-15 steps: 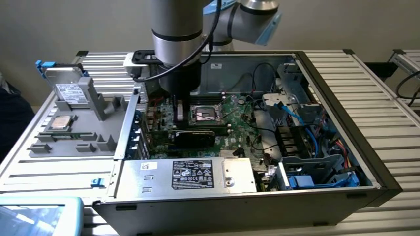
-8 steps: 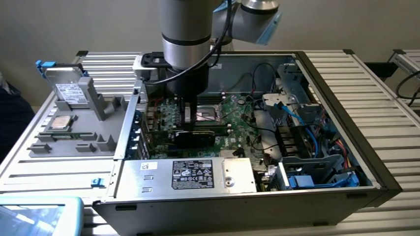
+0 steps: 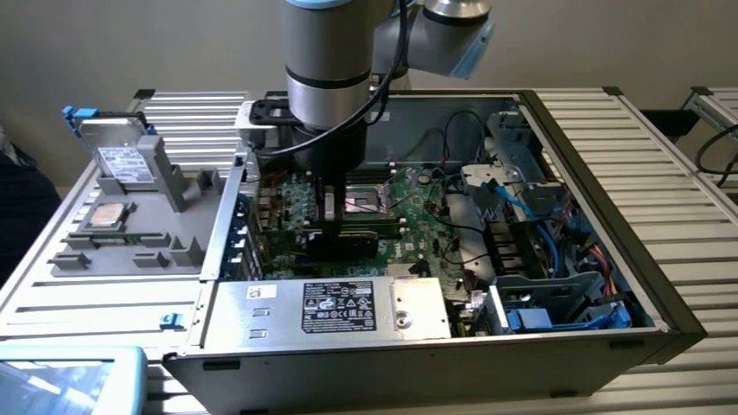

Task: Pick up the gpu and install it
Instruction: 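Press down on the gpu until it lock into place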

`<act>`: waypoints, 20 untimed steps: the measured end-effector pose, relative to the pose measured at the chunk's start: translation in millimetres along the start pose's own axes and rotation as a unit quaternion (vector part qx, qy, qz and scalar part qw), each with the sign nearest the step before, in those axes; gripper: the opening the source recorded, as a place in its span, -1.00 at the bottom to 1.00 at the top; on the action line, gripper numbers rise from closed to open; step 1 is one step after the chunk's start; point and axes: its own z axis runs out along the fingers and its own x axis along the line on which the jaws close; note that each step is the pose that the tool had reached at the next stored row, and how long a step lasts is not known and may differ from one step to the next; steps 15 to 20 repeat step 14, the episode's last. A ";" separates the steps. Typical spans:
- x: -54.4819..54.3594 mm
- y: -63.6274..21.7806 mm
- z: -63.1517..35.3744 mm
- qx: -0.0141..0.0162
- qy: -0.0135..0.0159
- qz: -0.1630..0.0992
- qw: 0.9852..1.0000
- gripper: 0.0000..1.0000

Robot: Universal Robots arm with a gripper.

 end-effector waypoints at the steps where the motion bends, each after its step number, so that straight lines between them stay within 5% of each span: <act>1: 0.0 0.2 -5.0 -0.001 0.001 0.000 1.000 -0.76; 6: 0.0 1.0 -27.0 -0.001 0.001 0.000 1.000 -0.76; 20: 0.0 1.3 -27.6 -0.001 0.001 0.000 1.000 -0.76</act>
